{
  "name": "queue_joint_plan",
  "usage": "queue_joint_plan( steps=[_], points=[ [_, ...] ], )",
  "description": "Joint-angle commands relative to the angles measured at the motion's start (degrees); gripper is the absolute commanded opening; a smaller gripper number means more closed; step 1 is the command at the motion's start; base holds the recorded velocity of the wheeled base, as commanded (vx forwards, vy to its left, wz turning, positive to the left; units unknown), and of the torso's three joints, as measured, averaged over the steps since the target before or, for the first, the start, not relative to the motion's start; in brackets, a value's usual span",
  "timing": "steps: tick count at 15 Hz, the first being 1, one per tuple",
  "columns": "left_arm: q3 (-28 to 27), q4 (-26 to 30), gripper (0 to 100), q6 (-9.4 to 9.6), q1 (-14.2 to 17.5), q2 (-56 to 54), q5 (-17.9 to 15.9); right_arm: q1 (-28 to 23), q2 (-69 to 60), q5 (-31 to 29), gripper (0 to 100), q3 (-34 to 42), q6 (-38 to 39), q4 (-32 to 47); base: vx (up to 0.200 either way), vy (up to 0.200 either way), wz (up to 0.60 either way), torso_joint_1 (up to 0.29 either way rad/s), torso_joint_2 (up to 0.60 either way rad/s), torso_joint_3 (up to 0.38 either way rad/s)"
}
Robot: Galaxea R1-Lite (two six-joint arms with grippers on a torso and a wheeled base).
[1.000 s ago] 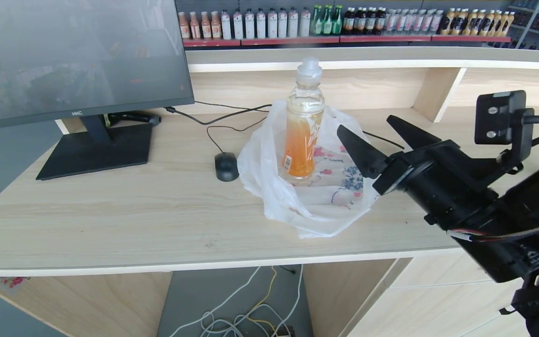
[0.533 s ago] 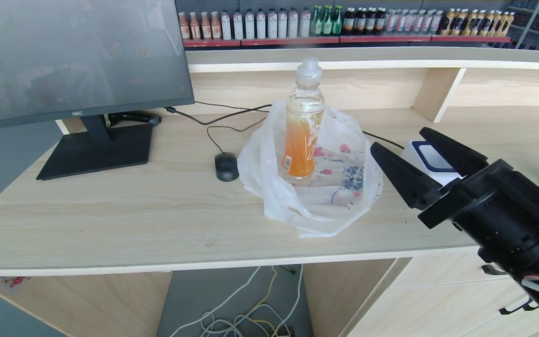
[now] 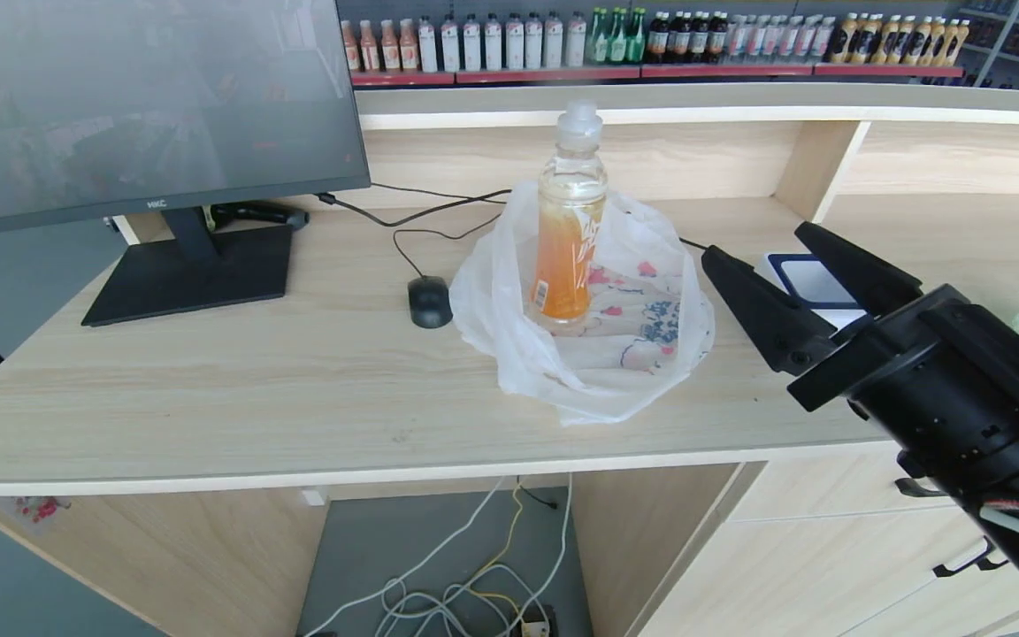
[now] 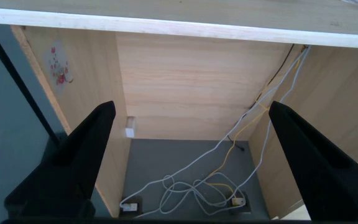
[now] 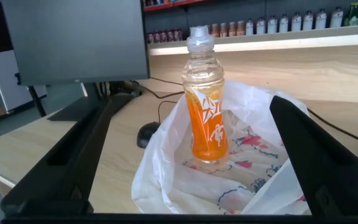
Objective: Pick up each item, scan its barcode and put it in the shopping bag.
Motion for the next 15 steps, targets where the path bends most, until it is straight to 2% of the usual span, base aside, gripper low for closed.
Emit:
queue_joint_plan(
  steps=[1,5,8,12,15],
  points=[
    [0.0,-0.02,100,-0.03,0.01,0.0,0.0,0.04,0.72,0.01,100,0.4,0.0,-0.14,0.0,0.0,0.0,0.0,0.0,0.0],
    [0.0,-0.02,100,-0.03,0.01,0.0,0.0,-0.05,0.72,0.01,100,0.57,1.49,-0.23,0.0,0.0,0.0,0.0,0.0,0.0],
    [0.0,-0.02,100,0.05,0.01,0.0,0.0,-0.66,0.9,0.01,100,1.36,2.29,-0.23,0.0,-0.2,0.0,0.001,0.0,0.002],
    [0.0,-0.02,100,-0.03,0.01,0.0,0.0,-4.0,1.43,0.01,100,5.93,0.7,-0.23,0.0,-0.2,0.0,-0.001,0.0,0.005],
    [0.0,-0.02,100,-0.03,0.01,0.0,0.0,-4.53,1.34,0.01,100,8.57,0.62,-0.76,0.0,-0.2,0.0,0.006,0.01,0.001]
  ],
)
